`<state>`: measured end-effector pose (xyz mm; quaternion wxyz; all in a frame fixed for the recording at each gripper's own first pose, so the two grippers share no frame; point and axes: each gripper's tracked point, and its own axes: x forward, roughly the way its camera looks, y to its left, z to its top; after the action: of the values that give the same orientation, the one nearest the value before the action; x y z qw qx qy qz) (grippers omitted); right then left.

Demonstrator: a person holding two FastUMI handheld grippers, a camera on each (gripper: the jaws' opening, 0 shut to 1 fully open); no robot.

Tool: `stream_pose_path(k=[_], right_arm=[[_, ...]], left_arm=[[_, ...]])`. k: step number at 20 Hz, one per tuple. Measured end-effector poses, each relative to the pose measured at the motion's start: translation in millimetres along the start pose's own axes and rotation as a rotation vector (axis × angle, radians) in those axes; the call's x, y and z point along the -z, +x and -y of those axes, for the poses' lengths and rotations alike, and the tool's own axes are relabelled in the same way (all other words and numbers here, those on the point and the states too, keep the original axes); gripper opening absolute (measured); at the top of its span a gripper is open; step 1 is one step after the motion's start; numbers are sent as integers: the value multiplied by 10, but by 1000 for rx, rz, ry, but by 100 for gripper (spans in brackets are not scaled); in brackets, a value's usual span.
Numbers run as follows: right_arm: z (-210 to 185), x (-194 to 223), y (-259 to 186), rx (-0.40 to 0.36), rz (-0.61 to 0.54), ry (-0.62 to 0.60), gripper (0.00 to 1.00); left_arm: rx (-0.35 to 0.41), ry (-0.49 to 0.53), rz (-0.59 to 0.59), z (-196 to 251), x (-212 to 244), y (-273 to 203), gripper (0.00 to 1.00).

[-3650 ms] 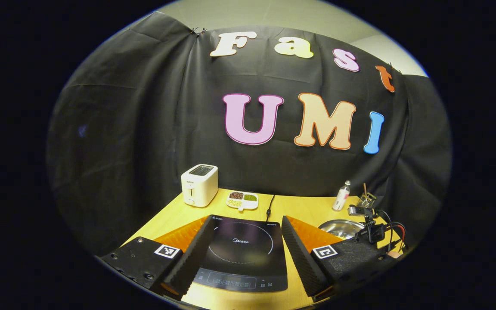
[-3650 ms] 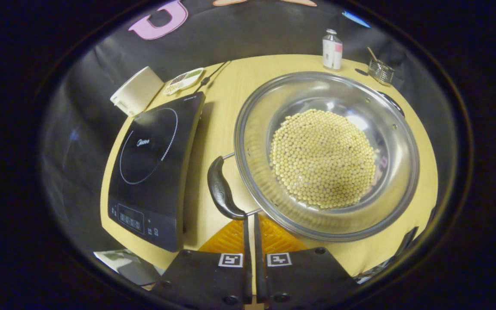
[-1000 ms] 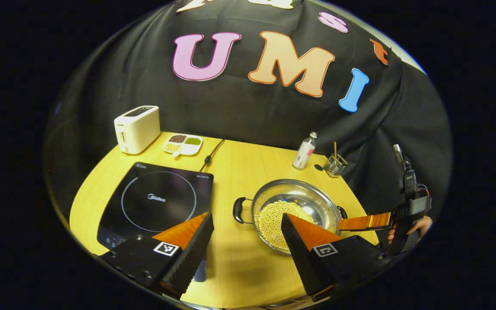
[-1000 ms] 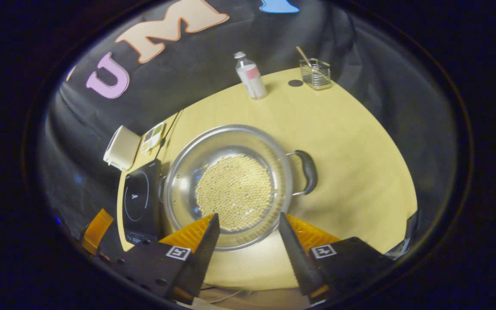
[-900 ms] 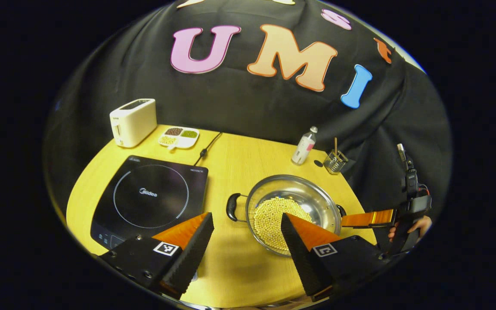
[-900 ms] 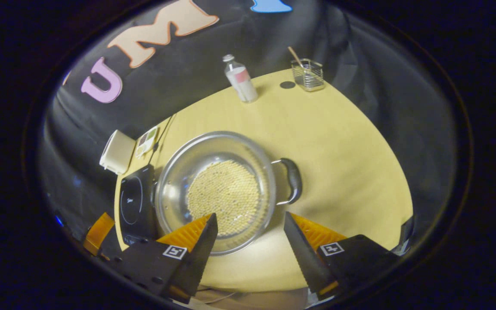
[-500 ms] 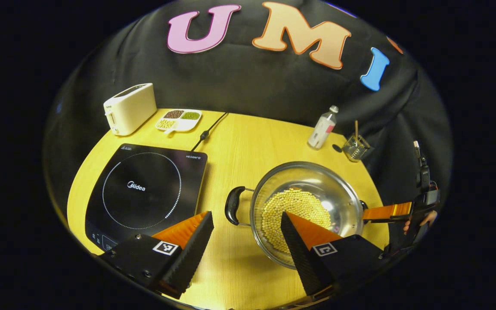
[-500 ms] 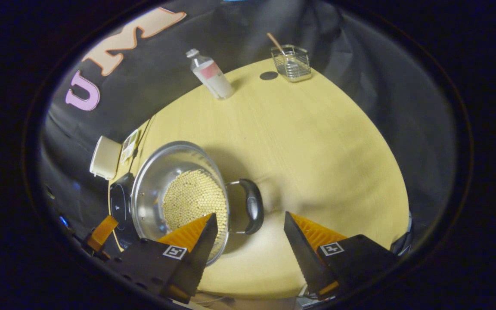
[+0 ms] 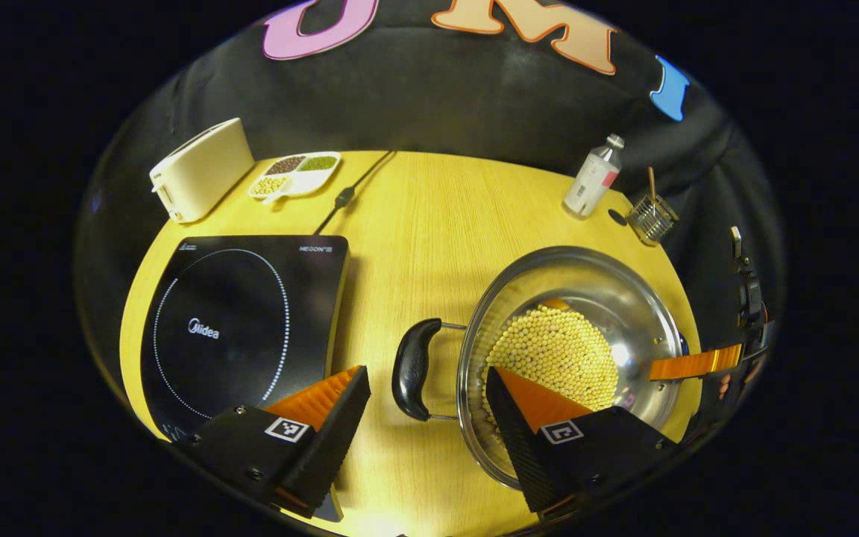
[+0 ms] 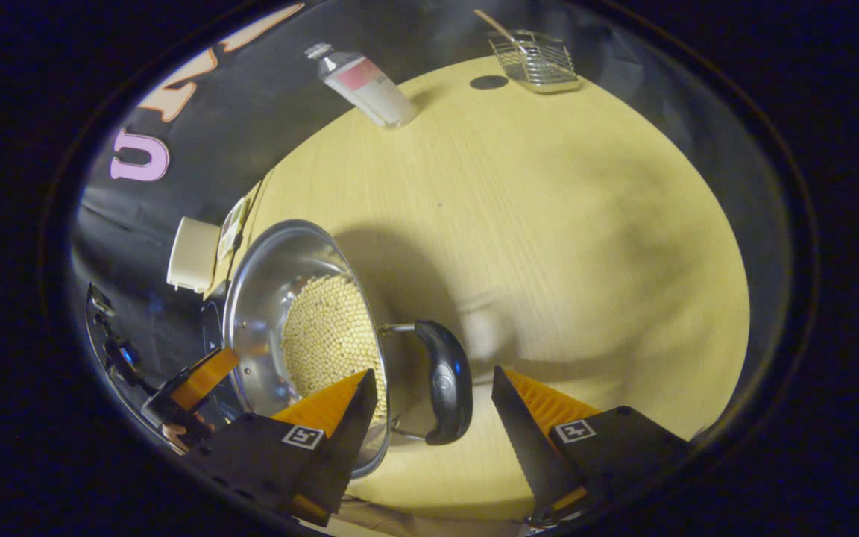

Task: First push the handle of the pot to place it horizontally, then grasp the pot with both hands and set it on the induction cooktop.

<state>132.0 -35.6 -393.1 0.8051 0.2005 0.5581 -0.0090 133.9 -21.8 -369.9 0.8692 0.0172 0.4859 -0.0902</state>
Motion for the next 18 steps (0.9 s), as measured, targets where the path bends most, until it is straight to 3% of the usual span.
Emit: stream_pose_path(k=[1,2,3,4,5,6,7,8,9,10,11,13,15,18], right_arm=[[-15,-5,31,-9,-9,-2,95],[-22,6,39,-19,-18,-3,95],[-30,2,65,-28,-24,-4,87],[-41,-3,90,-40,-31,-6,95],[-54,1,113,-52,-37,-6,87],[-61,-6,127,-64,-40,-2,87],[-58,-14,140,-71,-45,6,79],[-65,-10,136,-84,-51,11,85],[-72,-22,134,-98,-53,17,84],[-88,-28,192,-111,-57,21,77],[-96,11,161,-120,-73,15,60],[-166,36,207,-144,-93,10,57],[-149,41,208,-141,-104,5,49],[-139,28,228,-163,-121,59,51]], left_arm=[[6,-3,-24,5,34,58,100],[7,-3,-46,5,58,106,96],[9,-1,-64,-1,79,149,97],[12,4,-79,2,79,184,97],[12,12,-92,-7,94,209,96],[10,23,-114,-13,114,225,96],[7,37,-127,-19,124,240,96],[10,45,-134,-7,117,261,96],[18,51,-139,15,114,273,95],[23,53,-142,31,96,293,93],[25,54,-150,45,97,313,92],[17,52,-162,39,89,355,86],[25,50,-190,29,120,360,73],[48,-9,-217,35,141,363,70]])
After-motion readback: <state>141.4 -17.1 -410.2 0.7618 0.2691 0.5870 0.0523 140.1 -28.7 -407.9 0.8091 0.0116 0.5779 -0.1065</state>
